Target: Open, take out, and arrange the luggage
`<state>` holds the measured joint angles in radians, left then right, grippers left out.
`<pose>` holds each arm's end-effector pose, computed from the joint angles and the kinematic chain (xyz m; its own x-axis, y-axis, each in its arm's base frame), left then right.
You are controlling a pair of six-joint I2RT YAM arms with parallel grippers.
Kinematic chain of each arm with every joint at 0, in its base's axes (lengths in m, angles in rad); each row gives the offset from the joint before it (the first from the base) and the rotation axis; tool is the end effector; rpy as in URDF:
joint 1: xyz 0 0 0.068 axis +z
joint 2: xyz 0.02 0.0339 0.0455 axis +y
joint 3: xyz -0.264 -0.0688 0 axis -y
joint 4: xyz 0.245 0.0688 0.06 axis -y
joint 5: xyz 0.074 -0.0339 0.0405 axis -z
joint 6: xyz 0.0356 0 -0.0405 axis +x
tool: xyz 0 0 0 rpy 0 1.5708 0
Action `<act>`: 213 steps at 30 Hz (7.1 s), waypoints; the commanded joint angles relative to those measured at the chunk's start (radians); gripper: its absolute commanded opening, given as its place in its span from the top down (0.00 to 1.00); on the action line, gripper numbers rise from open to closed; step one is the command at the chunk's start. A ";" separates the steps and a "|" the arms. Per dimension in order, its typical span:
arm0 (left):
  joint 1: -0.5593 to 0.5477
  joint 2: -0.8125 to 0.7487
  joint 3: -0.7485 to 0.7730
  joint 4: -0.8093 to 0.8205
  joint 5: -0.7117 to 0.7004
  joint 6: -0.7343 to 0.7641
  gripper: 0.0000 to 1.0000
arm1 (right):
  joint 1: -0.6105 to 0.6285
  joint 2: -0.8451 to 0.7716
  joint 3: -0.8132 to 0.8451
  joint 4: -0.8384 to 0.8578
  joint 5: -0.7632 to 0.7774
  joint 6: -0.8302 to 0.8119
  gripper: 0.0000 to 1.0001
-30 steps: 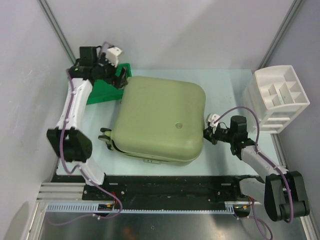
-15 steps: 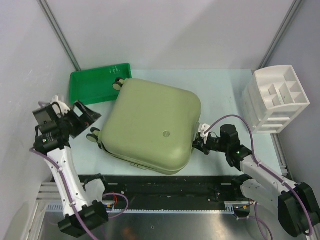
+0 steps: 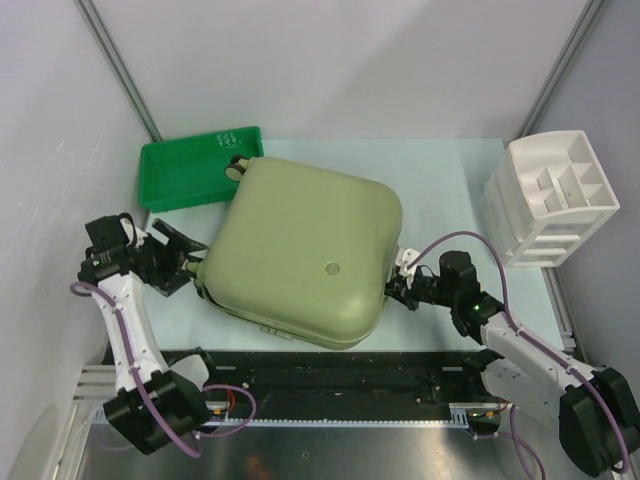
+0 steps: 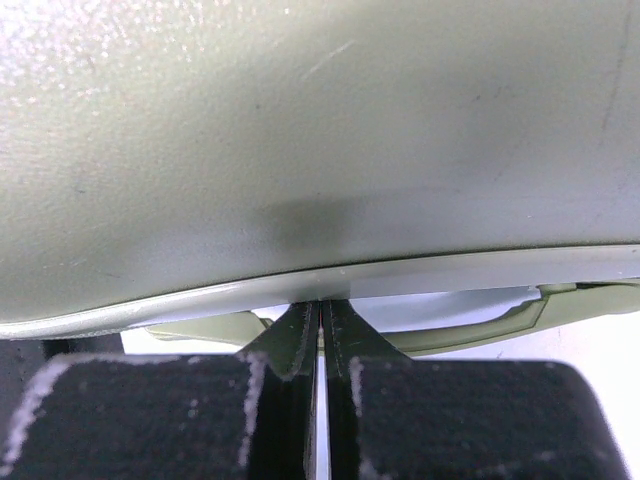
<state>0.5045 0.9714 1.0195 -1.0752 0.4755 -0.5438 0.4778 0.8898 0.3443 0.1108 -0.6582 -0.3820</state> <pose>0.1546 0.0667 0.3128 -0.5260 -0.8159 -0.2400 -0.5780 0.5500 -0.6029 0.1561 0.1053 0.1998 -0.0278 -0.3465 -0.9377 -0.9341 0.3429 -0.0991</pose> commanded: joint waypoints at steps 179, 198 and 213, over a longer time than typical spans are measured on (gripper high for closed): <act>-0.170 0.601 0.304 0.380 0.020 0.252 1.00 | -0.433 1.011 0.602 0.765 -0.491 -0.304 1.00; -0.347 0.800 0.501 0.365 0.066 0.380 1.00 | -0.281 0.555 0.332 0.115 -0.496 -0.480 1.00; -0.363 0.779 0.459 0.363 0.055 0.426 1.00 | -0.286 0.833 0.496 0.668 -0.341 -0.017 1.00</act>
<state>0.2386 1.7603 1.5177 -0.6594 0.3851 -0.2722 0.1440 1.6962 0.7502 0.5072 -1.1366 -0.5041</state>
